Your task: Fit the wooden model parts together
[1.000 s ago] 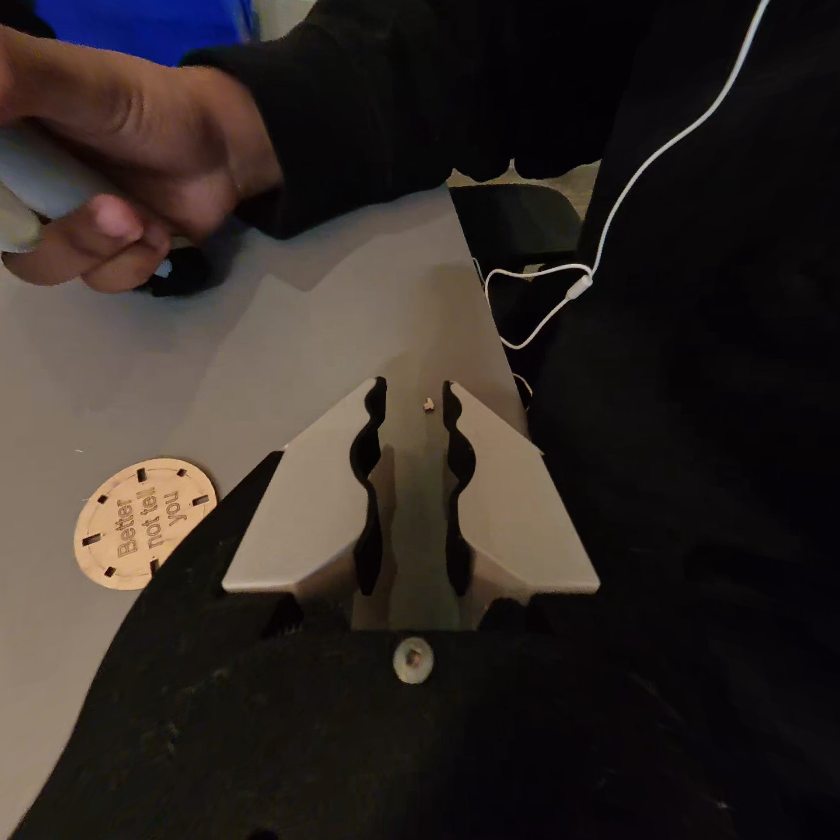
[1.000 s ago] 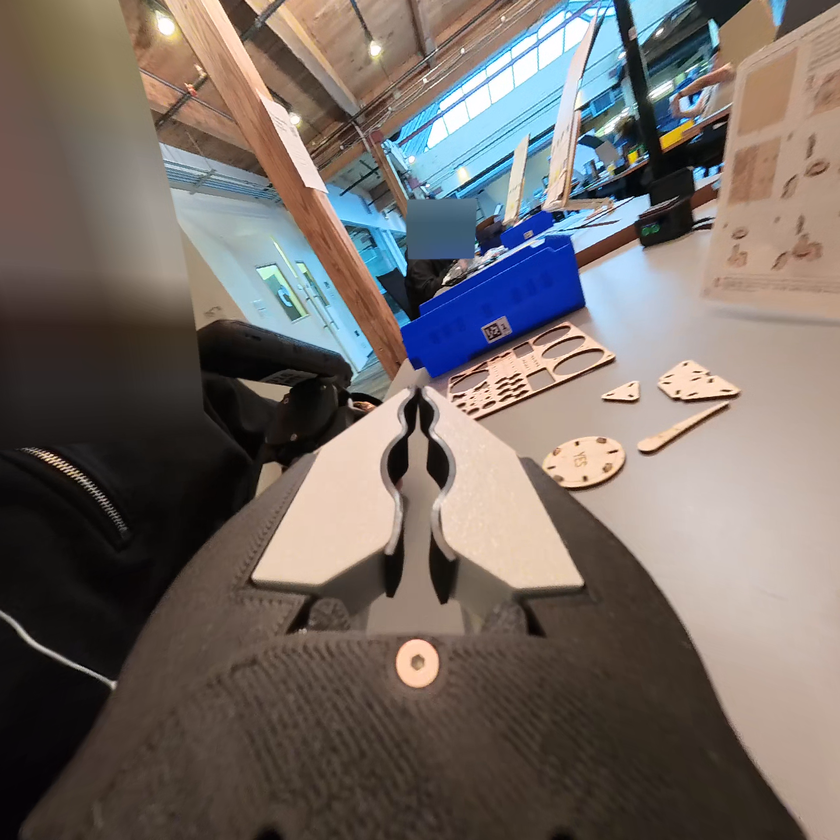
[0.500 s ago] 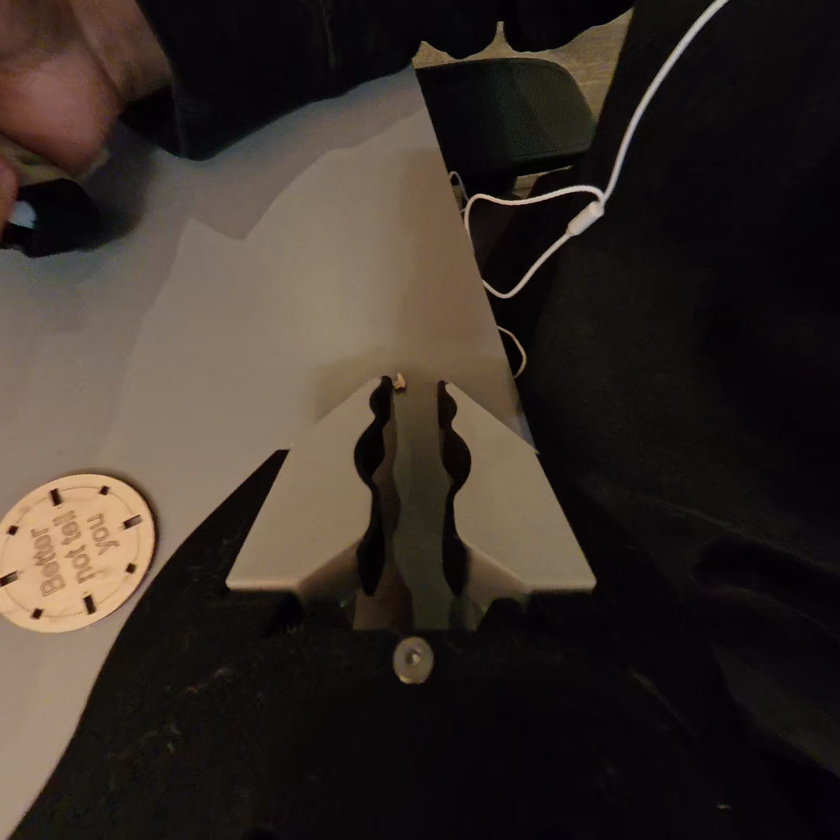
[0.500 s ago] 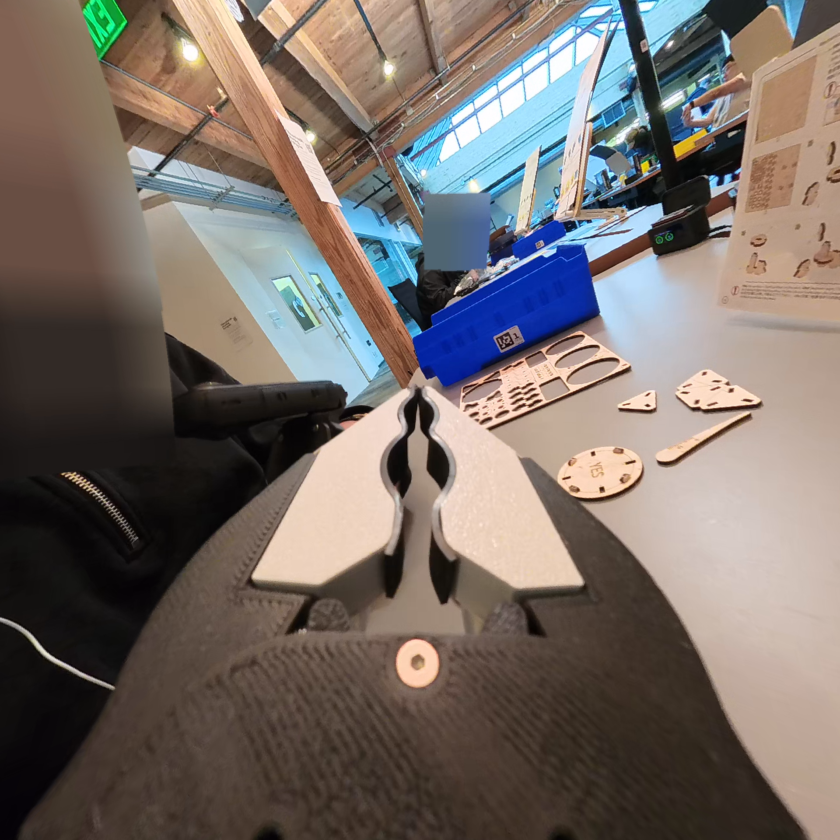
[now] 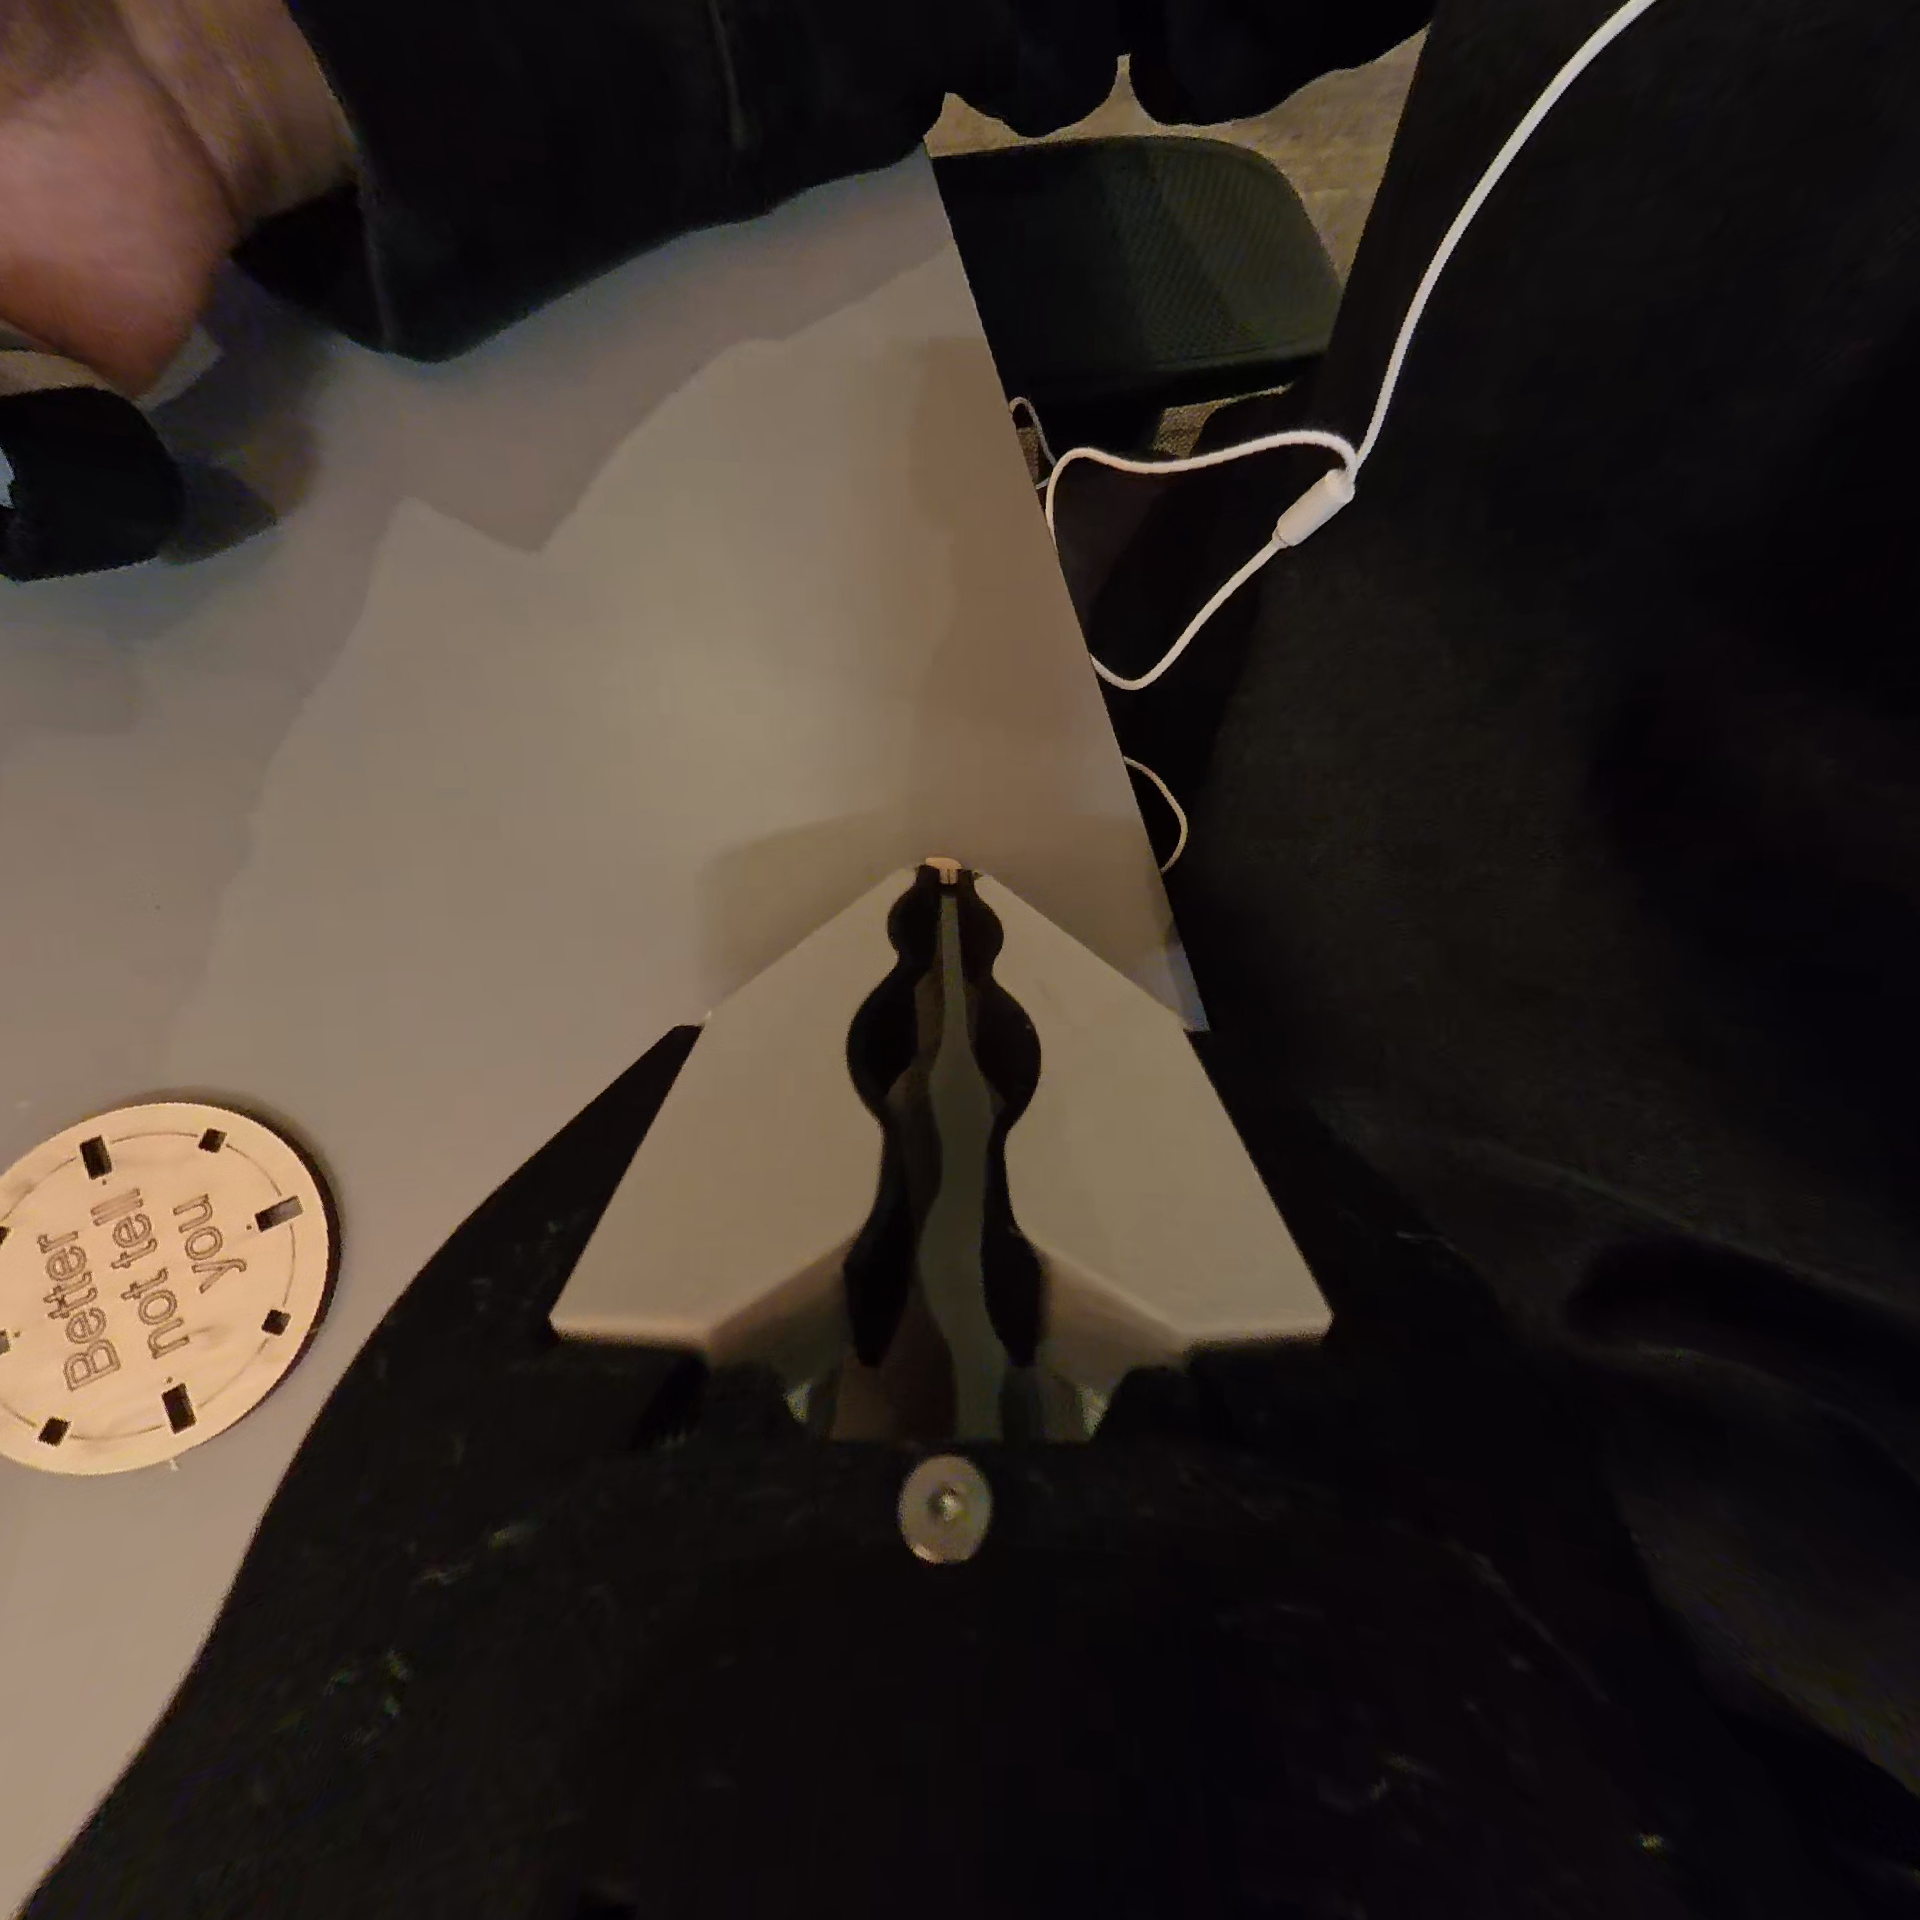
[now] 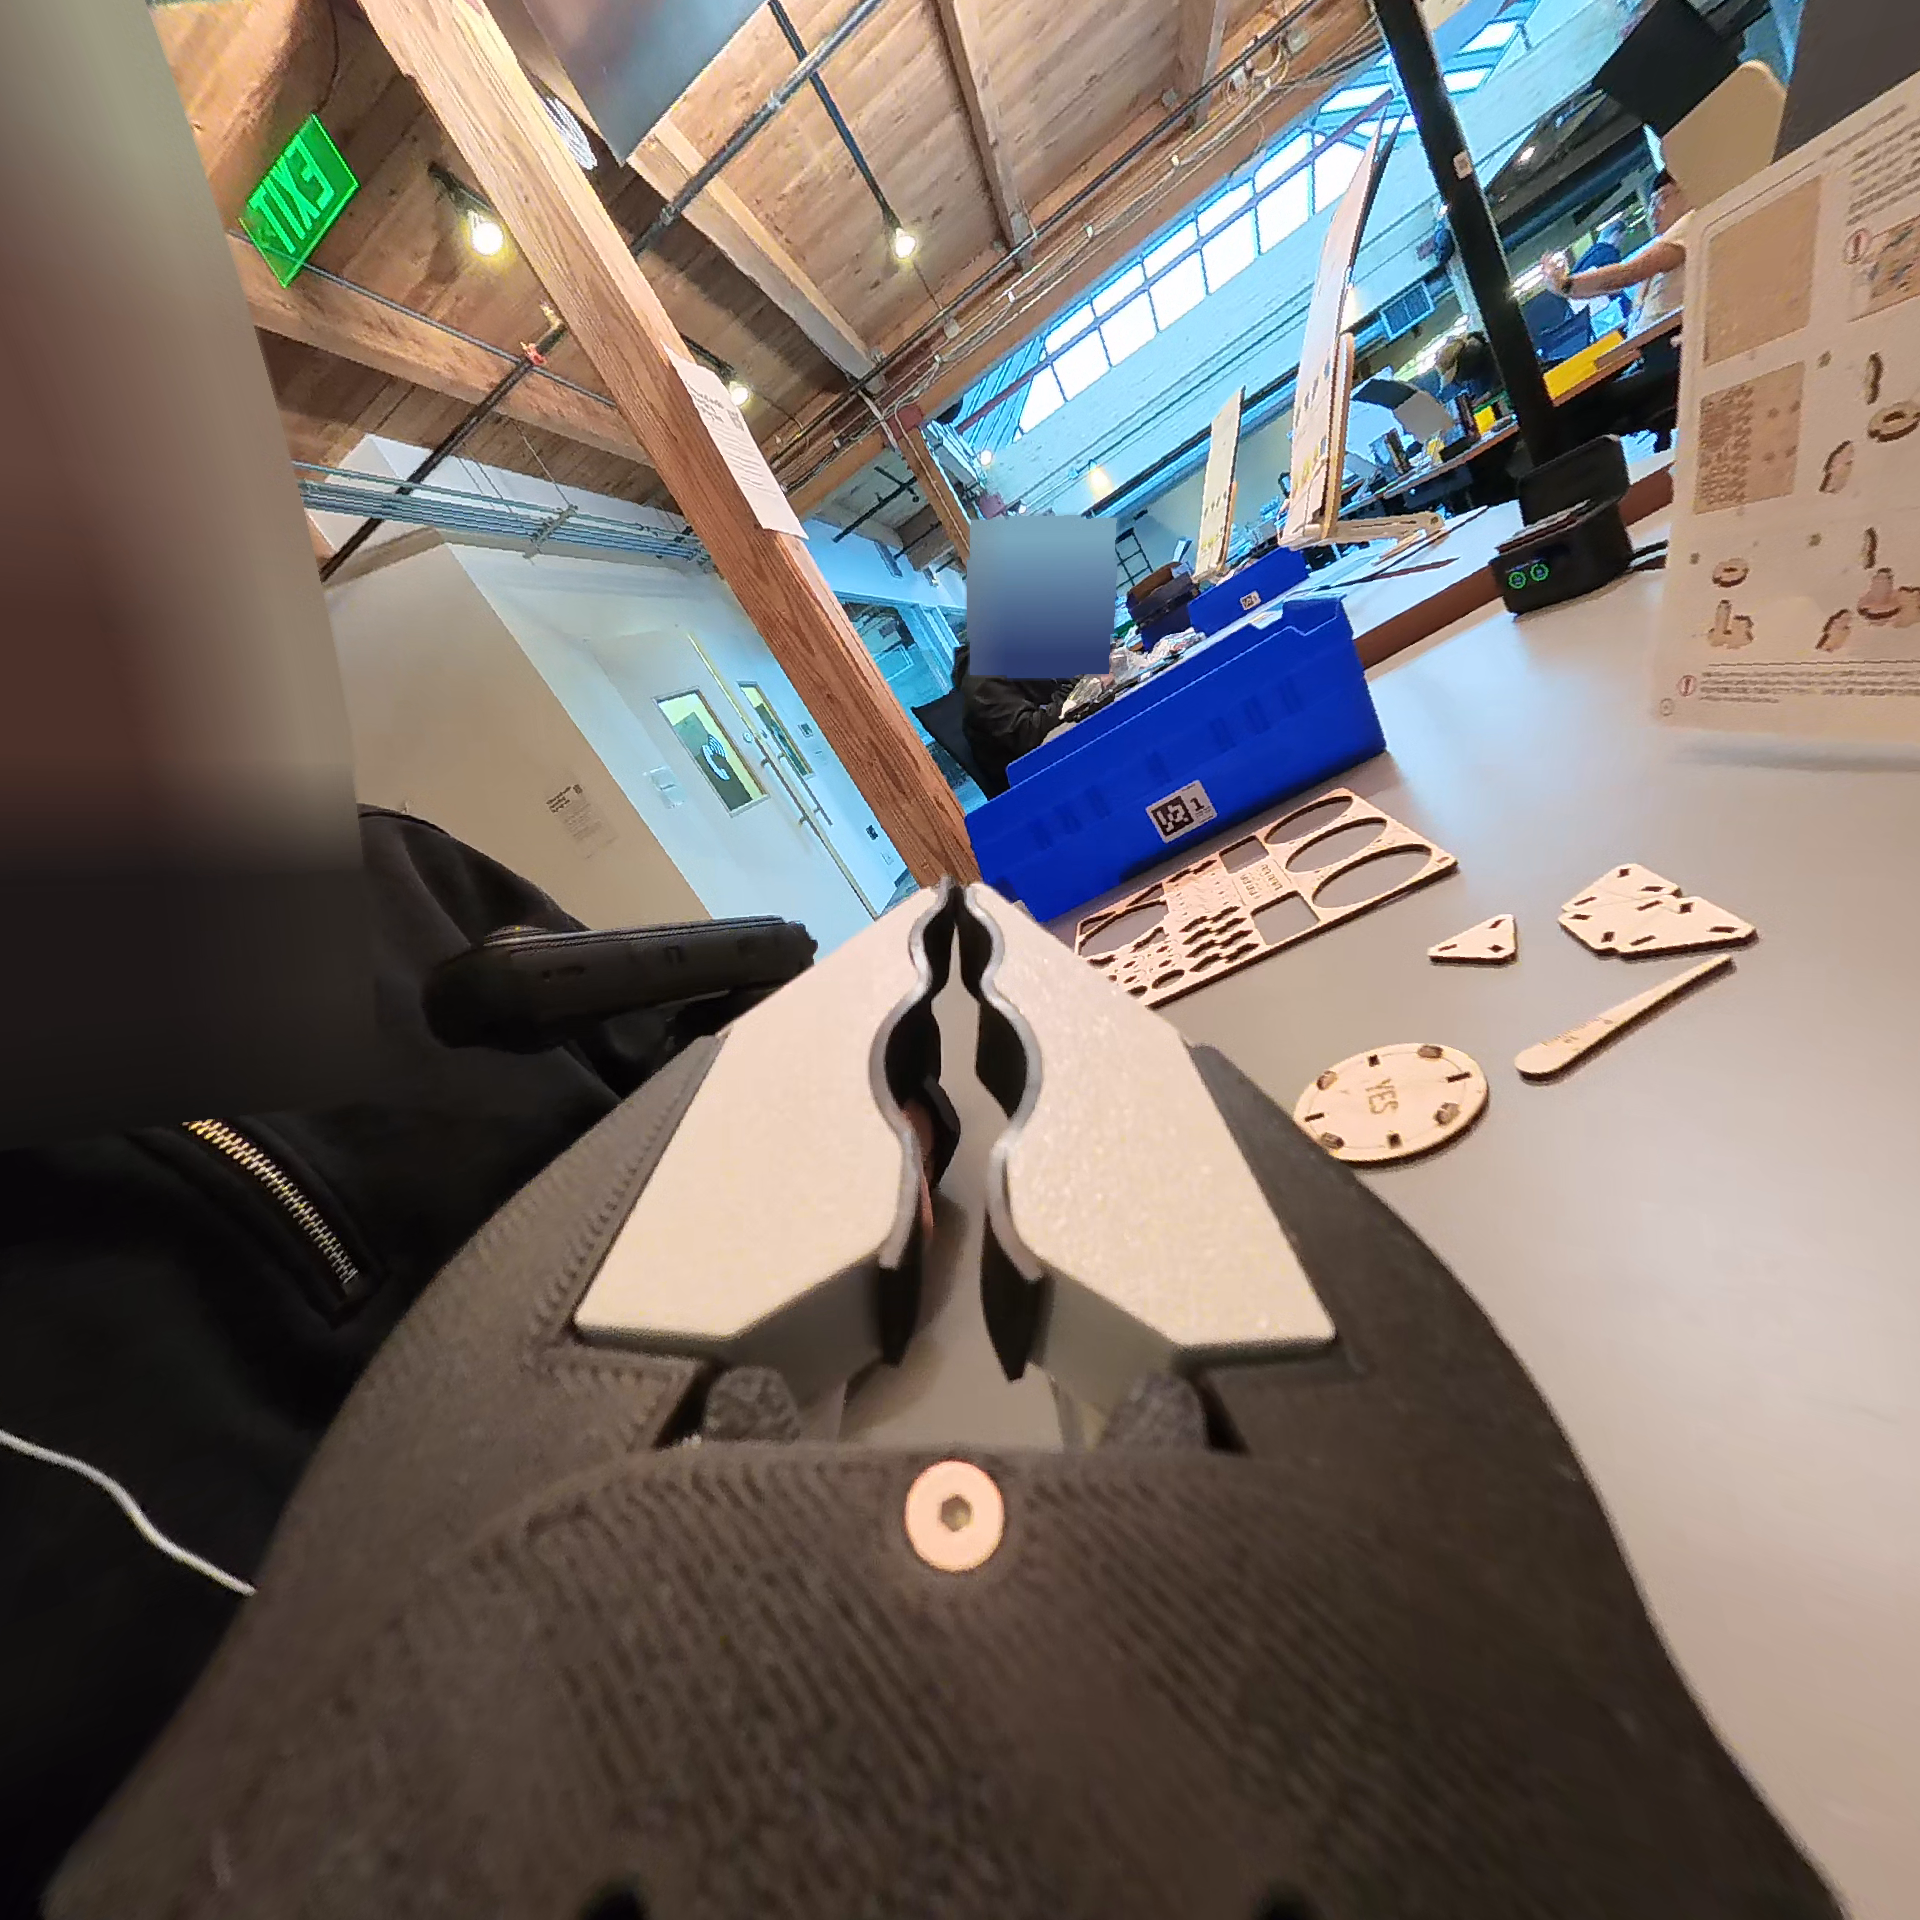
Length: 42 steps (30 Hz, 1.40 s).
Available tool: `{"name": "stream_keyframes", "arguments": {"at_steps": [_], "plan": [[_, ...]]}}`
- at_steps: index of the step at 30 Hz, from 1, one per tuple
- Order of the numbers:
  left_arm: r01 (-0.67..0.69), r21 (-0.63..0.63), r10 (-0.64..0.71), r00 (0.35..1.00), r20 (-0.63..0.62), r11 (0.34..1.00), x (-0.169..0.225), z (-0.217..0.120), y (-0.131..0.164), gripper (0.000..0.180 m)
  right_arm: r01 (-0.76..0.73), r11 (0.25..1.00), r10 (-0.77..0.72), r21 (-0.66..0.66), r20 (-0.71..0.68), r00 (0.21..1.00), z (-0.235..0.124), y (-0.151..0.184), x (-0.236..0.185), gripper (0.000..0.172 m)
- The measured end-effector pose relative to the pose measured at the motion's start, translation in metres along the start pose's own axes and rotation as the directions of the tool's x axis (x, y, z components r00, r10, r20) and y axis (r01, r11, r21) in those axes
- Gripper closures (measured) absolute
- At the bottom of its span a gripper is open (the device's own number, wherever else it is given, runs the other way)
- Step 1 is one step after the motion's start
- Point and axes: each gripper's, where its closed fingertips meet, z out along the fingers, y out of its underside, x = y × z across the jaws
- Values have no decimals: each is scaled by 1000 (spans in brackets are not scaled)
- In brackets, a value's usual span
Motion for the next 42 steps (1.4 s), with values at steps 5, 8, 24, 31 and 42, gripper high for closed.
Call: {"name": "stream_keyframes", "arguments": {"at_steps": [5, 8, 24, 31, 42], "plan": [[3, 2, -3, 1000, -16, 1000, 2, 0, 0, 180, -4, 1000, 4, -10, 0, 1000, 1, 3, 1, 172], [-8, 60, 7, 1000, 14, 998, -3, -5, -8, 180, -5, 1000, 5, -9, -1, 1000, 1, 2, 2, 172], [-3, 107, -12, 989, 147, 994, -25, -15, -11, 168, 57, 997, -58, -45, -32, 998, 4, 6, 3, 172], [-14, 16, 11, 987, 159, 1000, -24, -2, -4, 171, 57, 996, -59, -61, -25, 998, 8, 11, 0, 172], [-5, 17, 2, 985, 174, 1000, -27, -1, -4, 180, 65, 996, -67, -69, -29, 997, 9, 11, -1, 172]]}}
